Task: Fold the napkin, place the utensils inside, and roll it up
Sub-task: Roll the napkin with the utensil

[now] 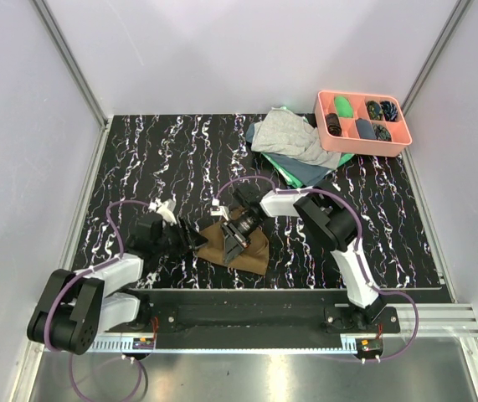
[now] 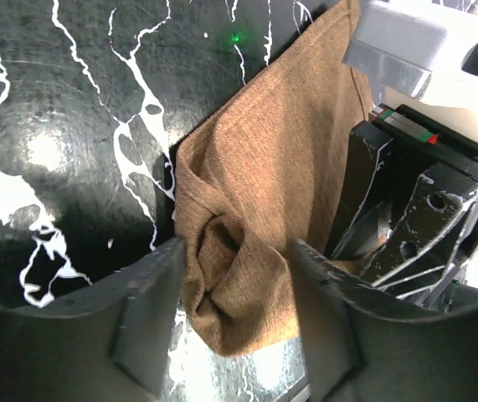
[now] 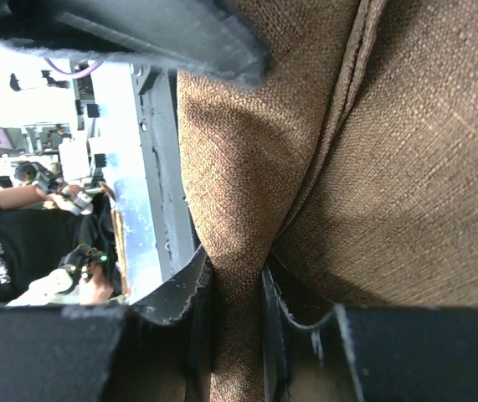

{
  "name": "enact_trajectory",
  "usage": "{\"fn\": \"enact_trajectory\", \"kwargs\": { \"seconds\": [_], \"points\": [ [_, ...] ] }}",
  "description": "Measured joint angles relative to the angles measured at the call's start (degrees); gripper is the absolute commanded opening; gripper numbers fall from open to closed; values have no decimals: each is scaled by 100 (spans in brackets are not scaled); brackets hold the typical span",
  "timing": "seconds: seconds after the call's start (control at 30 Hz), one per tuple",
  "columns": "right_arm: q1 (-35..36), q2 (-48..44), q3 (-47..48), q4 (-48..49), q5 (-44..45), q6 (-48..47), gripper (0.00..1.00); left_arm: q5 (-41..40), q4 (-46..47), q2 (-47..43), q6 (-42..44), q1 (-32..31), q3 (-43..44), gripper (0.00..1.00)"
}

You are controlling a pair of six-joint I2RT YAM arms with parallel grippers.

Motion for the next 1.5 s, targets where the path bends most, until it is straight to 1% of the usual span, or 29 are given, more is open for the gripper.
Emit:
{"fn": "enact_trajectory", "kwargs": {
  "seconds": [0.07, 0.1, 0.17, 0.2, 0.23, 0.27, 0.33, 0.37, 0.47, 0.5, 0.57, 0.67, 0.73, 0.8, 0.87, 1.0, 1.13, 1.2, 1.23, 1.27, 1.3, 1.37, 1.47, 1.5],
  "points": [
    [-2, 52, 46, -70, -59, -7, 18, 24, 133, 125, -55, -9, -17, 38],
    [-4, 72, 63, -98, -85, -9, 18, 33, 173, 175, -70, -20, -22, 29],
    [-13, 81, 74, -149, -90, -17, 20, 39, 214, 223, -96, -55, -22, 20],
    [-17, 81, 74, -170, -90, -22, 21, 42, 221, 243, -105, -72, -22, 11],
    [-26, 81, 76, -186, -85, -22, 24, 39, 223, 256, -116, -87, -22, 5],
    [-33, 81, 76, -199, -76, -20, 32, 44, 223, 262, -127, -98, -22, 0],
    [-48, 76, 90, -225, -37, 0, 41, 48, 234, 271, -146, -114, -24, 0],
    [-52, 55, 90, -247, 39, 24, 50, 48, 236, 271, -151, -118, -24, 0],
    [-61, -177, 90, -372, 367, 149, 57, 48, 221, 269, -157, -118, -24, 0],
    [-66, -326, 90, -389, 592, 162, 61, 46, 210, 267, -157, -118, -22, 0],
    [-74, -713, 83, -391, 1088, 201, 63, 39, 155, 262, -157, -118, -11, 0],
    [20, -1458, 15, -293, 2076, 199, 67, 31, -42, 225, -142, -122, 50, 0],
    [267, -1943, -136, -94, 2955, 160, 70, 20, -232, 203, -131, -122, 129, 0],
    [715, -2315, -391, 249, 3836, 81, 71, 11, -417, 195, -101, -122, 205, 0],
    [1263, -2492, -686, 575, 4656, -4, 72, 0, -562, 195, -68, -127, 269, 0],
    [2109, -2507, -1268, 1043, 5904, -203, 73, -7, -750, 195, -11, -127, 348, 0],
    [2389, -2503, -1539, 1331, 6688, -448, 70, -7, -890, 195, 13, -129, 407, 0],
    [2465, -2490, -1574, 1460, 6935, -564, 65, -4, -916, 195, 15, -127, 413, 0],
    [2500, -2479, -1578, 1517, 7025, -625, 61, -7, -931, 195, 15, -127, 420, 0],
    [2529, -2459, -1580, 1563, 7090, -671, 55, -7, -951, 195, 17, -129, 433, 0],
    [2551, -2430, -1580, 1609, 7134, -706, 53, -7, -955, 199, 26, -129, 437, 0],
    [2588, -2330, -1580, 1698, 7163, -763, 49, -7, -977, 203, 39, -129, 450, 0],
    [2612, -2149, -1580, 1797, 7178, -785, 41, -4, -1040, 203, 57, -129, 483, 0],
    [2612, -2116, -1580, 1814, 7169, -778, 36, -4, -1045, 203, 61, -129, 485, 0]
  ]
}}
